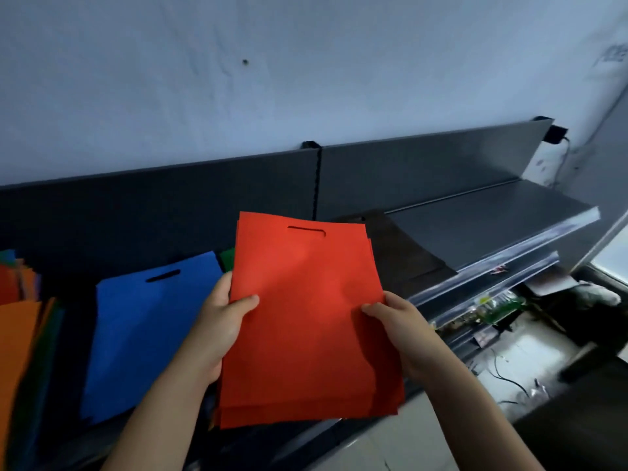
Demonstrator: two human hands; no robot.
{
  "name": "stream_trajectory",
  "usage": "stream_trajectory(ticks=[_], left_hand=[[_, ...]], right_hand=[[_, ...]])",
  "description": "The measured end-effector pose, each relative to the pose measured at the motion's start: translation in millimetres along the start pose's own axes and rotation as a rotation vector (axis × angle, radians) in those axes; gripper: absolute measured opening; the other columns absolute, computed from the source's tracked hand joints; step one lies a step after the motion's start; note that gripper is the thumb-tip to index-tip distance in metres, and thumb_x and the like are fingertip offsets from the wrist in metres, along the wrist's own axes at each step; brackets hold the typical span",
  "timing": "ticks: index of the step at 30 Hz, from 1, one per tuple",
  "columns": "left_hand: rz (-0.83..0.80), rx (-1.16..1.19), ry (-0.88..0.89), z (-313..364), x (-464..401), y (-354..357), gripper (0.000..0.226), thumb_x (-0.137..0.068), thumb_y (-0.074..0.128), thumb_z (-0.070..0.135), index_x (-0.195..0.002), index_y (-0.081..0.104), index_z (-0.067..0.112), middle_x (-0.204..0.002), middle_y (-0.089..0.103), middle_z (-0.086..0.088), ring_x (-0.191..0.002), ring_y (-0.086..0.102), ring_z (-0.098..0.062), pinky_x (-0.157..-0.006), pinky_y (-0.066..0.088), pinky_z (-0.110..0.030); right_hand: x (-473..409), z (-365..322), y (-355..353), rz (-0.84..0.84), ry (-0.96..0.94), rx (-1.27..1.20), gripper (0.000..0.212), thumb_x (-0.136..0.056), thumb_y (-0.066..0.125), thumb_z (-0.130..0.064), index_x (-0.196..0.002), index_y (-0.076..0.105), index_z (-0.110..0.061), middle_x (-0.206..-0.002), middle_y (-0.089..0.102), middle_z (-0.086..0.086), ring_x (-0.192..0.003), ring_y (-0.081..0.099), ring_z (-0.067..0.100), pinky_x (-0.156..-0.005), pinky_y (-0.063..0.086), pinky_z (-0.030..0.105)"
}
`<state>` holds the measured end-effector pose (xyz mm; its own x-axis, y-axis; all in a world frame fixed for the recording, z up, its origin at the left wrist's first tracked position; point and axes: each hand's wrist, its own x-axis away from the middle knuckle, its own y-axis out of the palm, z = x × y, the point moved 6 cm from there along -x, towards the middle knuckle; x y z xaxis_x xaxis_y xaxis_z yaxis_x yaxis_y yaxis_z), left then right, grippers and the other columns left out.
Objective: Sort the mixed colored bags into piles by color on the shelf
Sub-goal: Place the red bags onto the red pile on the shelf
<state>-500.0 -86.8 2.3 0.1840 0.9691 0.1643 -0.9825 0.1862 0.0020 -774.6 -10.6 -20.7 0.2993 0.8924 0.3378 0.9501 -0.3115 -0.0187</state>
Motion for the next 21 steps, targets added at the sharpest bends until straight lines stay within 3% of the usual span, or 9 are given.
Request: stream_trajectory(ticks=[4, 8, 12, 21], left_hand=[[-0.052, 0.002, -0.028, 0.3, -16.5, 63.2, 0.039, -0.1, 0.06, 0.013, -0.127, 0.062, 0.042, -0.11, 0.077, 0.002, -0.096, 0.075, -0.021, -0.086, 0.06, -0.047], [-0.102, -0.005, -0.046, 0.9, -42.1, 119.5, 0.038, -0.1, 0.059, 0.014, -0.127, 0.062, 0.04, -0.109, 0.076, 0.003, -0.094, 0.075, -0.02, -0.079, 0.059, -0.04], [-0.143, -0.03, -0.054, 1.3, -72.5, 169.6, 0.039, -0.098, 0.059, 0.013, -0.127, 0.061, 0.038, -0.109, 0.076, 0.004, -0.097, 0.074, -0.021, -0.086, 0.059, -0.044], [-0.251, -0.038, -0.08, -0.2, -172.5, 276.2, 0.041, -0.094, 0.061, 0.012, -0.125, 0.06, 0.038, -0.108, 0.075, 0.001, -0.095, 0.073, -0.023, -0.086, 0.06, -0.045]], right_hand=[[1.0, -10.5, -61.6, 0.077, -0.005, -0.019, 0.019, -0.106, 0.062, -0.023, -0.118, 0.073, -0.013, -0.105, 0.082, 0.015, -0.1, 0.078, 0.038, -0.096, 0.062, 0.056], [-14.2, -12.1, -113.2, 0.168, -0.004, -0.029, 0.018, -0.107, 0.06, -0.017, -0.118, 0.072, -0.013, -0.102, 0.082, 0.015, -0.098, 0.079, 0.038, -0.093, 0.063, 0.054], [-36.4, -7.6, -153.2, 0.241, 0.005, -0.076, 0.02, -0.105, 0.059, -0.01, -0.12, 0.072, -0.015, -0.1, 0.083, 0.014, -0.084, 0.079, 0.03, -0.076, 0.065, 0.041], [-107.1, -34.1, -243.8, 0.416, 0.034, 0.005, 0.014, -0.102, 0.065, -0.01, -0.112, 0.074, -0.01, -0.09, 0.083, 0.011, -0.068, 0.076, 0.02, -0.062, 0.062, 0.03]])
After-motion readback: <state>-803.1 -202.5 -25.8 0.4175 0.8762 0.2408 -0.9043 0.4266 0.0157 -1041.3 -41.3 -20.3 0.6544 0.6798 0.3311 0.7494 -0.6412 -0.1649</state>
